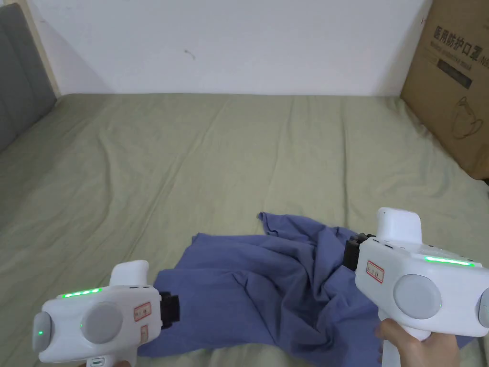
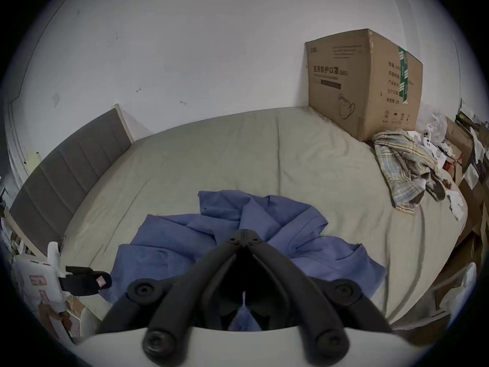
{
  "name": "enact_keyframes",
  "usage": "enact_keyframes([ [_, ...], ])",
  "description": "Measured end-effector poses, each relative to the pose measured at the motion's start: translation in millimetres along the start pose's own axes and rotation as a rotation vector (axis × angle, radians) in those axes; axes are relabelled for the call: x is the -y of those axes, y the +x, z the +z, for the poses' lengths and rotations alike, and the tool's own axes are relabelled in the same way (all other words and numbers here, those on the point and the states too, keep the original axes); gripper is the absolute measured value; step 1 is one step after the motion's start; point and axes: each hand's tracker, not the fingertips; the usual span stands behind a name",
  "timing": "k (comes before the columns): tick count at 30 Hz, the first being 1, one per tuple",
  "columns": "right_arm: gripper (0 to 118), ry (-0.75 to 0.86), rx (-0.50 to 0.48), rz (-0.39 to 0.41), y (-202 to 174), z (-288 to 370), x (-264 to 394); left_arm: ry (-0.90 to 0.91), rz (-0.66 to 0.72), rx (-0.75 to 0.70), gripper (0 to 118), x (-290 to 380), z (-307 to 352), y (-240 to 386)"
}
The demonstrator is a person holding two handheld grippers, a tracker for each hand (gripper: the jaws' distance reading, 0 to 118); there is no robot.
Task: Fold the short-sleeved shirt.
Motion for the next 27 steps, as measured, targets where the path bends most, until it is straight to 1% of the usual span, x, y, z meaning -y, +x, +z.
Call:
enact_keyframes([
  [1, 1, 0.001, -0.001, 0.005, -1.2, 0.0, -0.6, -0.005, -0.003, 0.000, 84, -1.8, 1.5, -2.1],
  [2, 1, 0.000, 0.000, 0.012, -2.5, -0.1, -1.3, -0.015, -0.008, -0.017, 107, -3.0, 1.1, -3.9],
  [3, 1, 0.000, 0.000, 0.017, -3.1, -0.1, -1.7, -0.028, -0.023, -0.058, 114, -1.7, 0.5, -5.9],
  [5, 1, 0.001, -0.001, 0.017, -3.2, 0.4, -1.5, -0.019, -0.038, -0.126, 110, 6.2, -5.9, -10.5],
  [6, 1, -0.002, -0.002, 0.014, -3.2, -0.2, -1.1, -0.065, -0.037, -0.135, 109, 9.4, -13.6, -12.8],
  [7, 1, -0.006, -0.003, 0.013, -2.8, -1.2, -0.2, -0.111, -0.035, -0.138, 102, 13.7, -22.0, -15.0],
  [8, 1, -0.013, -0.001, 0.013, -2.4, -2.6, 1.2, -0.142, -0.023, -0.107, 78, 23.5, -34.3, -18.3],
  [9, 1, -0.018, 0.002, 0.015, -1.6, -3.6, 3.2, -0.145, 0.008, -0.068, 61, 31.5, -43.0, -20.2],
  [10, 1, -0.023, 0.003, 0.017, -0.7, -4.6, 4.8, -0.144, -0.007, -0.154, 59, 38.1, -48.9, -15.6],
  [11, 1, -0.036, 0.008, 0.020, 0.8, -6.1, 6.3, -0.066, -0.073, -0.161, 52, 40.1, -39.8, -6.4],
  [12, 1, -0.044, 0.014, 0.024, 2.1, -7.2, 7.8, -0.080, -0.092, -0.184, 48, 40.7, -37.3, -3.3],
  [13, 1, -0.051, 0.020, 0.028, 4.3, -9.3, 9.6, -0.082, -0.107, -0.189, 48, 38.2, -35.2, 1.6],
  [14, 1, -0.072, 0.024, 0.027, 7.7, -12.7, 9.9, -0.067, -0.121, -0.187, 32, 36.0, -32.8, 4.6],
  [15, 1, -0.095, 0.024, 0.016, 11.5, -16.8, 9.6, -0.046, -0.121, -0.172, 2, 34.2, -30.0, 6.8],
  [17, 1, -0.122, 0.001, -0.015, 21.0, -26.1, 7.2, -0.061, -0.142, -0.186, 2, 32.4, -27.9, 12.7],
  [18, 1, -0.138, -0.025, -0.052, 27.3, -33.2, 3.7, -0.052, -0.163, -0.197, 2, 32.9, -25.6, 17.1],
  [20, 1, -0.150, -0.072, -0.069, 40.3, -49.5, -6.7, -0.052, -0.162, -0.184, 2, 30.9, -21.8, 19.5],
  [21, 1, -0.156, -0.060, -0.073, 46.5, -59.0, -15.0, -0.054, -0.147, -0.156, 2, 28.9, -19.9, 19.0],
  [23, 1, -0.159, -0.039, -0.059, 54.4, -77.0, -31.8, -0.067, -0.132, -0.156, 2, 25.7, -17.9, 19.3],
  [24, 12, -0.153, -0.021, -0.030, 56.1, -86.9, -40.5, -0.073, -0.133, -0.166, 2, 25.4, -20.5, 16.3],
  [25, 33, -0.167, -0.037, -0.019, 58.4, -98.4, -48.6, -0.081, -0.133, -0.177, 2, 24.5, -20.4, 15.6],
  [26, 58, -0.212, -0.069, -0.008, 62.5, -114.5, -57.4, -0.085, -0.128, -0.178, 2, 23.4, -19.9, 14.3],
  [27, 80, -0.257, -0.099, -0.025, 67.2, -137.0, -63.7, -0.095, -0.108, -0.165, 2, 21.5, -19.6, 12.0],
])
